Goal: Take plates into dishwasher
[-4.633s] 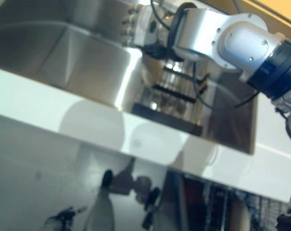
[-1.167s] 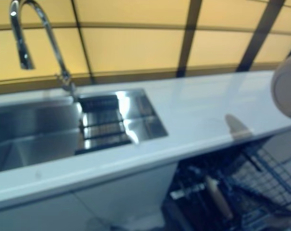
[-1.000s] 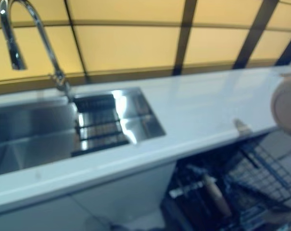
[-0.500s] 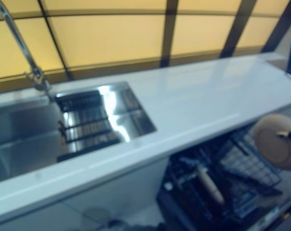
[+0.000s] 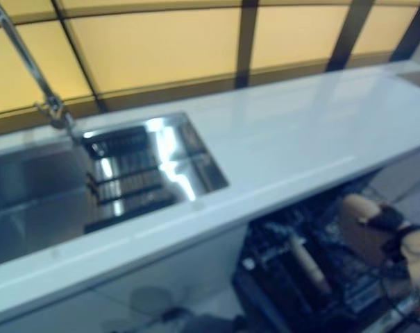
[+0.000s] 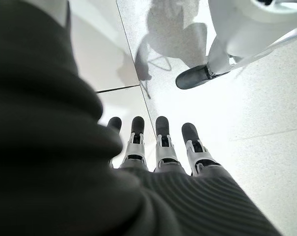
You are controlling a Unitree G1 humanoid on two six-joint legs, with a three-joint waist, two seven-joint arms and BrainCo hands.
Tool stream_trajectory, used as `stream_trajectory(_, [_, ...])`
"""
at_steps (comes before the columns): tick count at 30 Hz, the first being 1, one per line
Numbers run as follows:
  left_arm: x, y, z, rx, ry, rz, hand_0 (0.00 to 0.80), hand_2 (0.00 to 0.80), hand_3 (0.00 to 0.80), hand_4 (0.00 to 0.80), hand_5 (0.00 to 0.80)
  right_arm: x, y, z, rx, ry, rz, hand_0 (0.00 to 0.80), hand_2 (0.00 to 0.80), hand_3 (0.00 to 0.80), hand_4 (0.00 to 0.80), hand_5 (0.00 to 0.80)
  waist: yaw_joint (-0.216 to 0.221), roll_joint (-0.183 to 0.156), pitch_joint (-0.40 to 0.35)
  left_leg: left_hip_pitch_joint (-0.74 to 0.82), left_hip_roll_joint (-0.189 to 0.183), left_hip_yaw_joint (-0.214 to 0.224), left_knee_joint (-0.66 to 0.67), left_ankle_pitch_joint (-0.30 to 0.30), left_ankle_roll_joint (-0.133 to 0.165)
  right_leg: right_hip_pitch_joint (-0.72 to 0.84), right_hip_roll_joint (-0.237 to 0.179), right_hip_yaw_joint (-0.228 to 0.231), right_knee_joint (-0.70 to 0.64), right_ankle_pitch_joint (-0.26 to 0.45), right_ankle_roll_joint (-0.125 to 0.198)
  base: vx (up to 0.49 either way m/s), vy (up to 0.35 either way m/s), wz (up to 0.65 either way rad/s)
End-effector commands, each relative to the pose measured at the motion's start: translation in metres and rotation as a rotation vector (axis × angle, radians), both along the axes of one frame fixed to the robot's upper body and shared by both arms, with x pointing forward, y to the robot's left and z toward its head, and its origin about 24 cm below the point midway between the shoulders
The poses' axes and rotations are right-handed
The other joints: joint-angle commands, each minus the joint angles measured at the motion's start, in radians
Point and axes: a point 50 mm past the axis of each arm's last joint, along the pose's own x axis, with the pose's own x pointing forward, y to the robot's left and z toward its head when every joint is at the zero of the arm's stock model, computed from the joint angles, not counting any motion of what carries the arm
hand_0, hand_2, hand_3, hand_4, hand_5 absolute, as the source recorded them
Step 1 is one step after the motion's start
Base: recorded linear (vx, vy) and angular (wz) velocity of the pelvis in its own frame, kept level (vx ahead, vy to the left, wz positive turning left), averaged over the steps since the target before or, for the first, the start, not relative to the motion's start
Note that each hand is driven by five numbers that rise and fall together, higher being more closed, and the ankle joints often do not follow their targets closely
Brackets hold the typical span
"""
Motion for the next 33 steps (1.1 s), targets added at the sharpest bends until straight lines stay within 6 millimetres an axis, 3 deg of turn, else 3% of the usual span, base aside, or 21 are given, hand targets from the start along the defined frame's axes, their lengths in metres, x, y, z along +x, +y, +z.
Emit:
stream_trajectory(1, [0.014, 0.011, 0.006, 0.043, -0.044, -0.008, 0.000, 0.000, 0.000, 0.000, 0.000, 0.015, 0.015, 0.006, -0.120, -0.102, 0.019, 0.800, 0.800, 0.800, 0.800, 0.800, 0.005, -0.056, 0.010, 0.018, -0.007, -0.036, 0.002, -0.047, 0.049, 0.033, -0.033, -0.015, 0.003, -0.013, 0.060, 0.000, 0.000, 0.00])
stream_trajectory(13, [0.016, 0.005, 0.005, 0.032, -0.056, -0.034, 0.000, 0.000, 0.000, 0.000, 0.000, 0.004, 0.020, -0.034, -0.316, -0.070, -0.025, 0.800, 0.800, 0.800, 0.800, 0.800, 0.030, -0.033, 0.017, 0.007, -0.011, -0.061, 0.002, -0.043, 0.053, 0.032, -0.042, -0.031, 0.003, -0.015, 0.063, -0.001, -0.001, 0.03])
stream_trajectory(33, [0.032, -0.004, 0.007, 0.017, -0.088, -0.087, 0.000, 0.000, 0.000, 0.000, 0.000, -0.003, 0.037, -0.083, -0.379, 0.044, 0.019, 0.800, 0.800, 0.800, 0.800, 0.800, 0.065, -0.008, 0.026, -0.012, -0.015, -0.100, 0.002, -0.039, 0.057, 0.026, -0.050, -0.047, 0.003, -0.018, 0.061, -0.005, -0.006, 0.02])
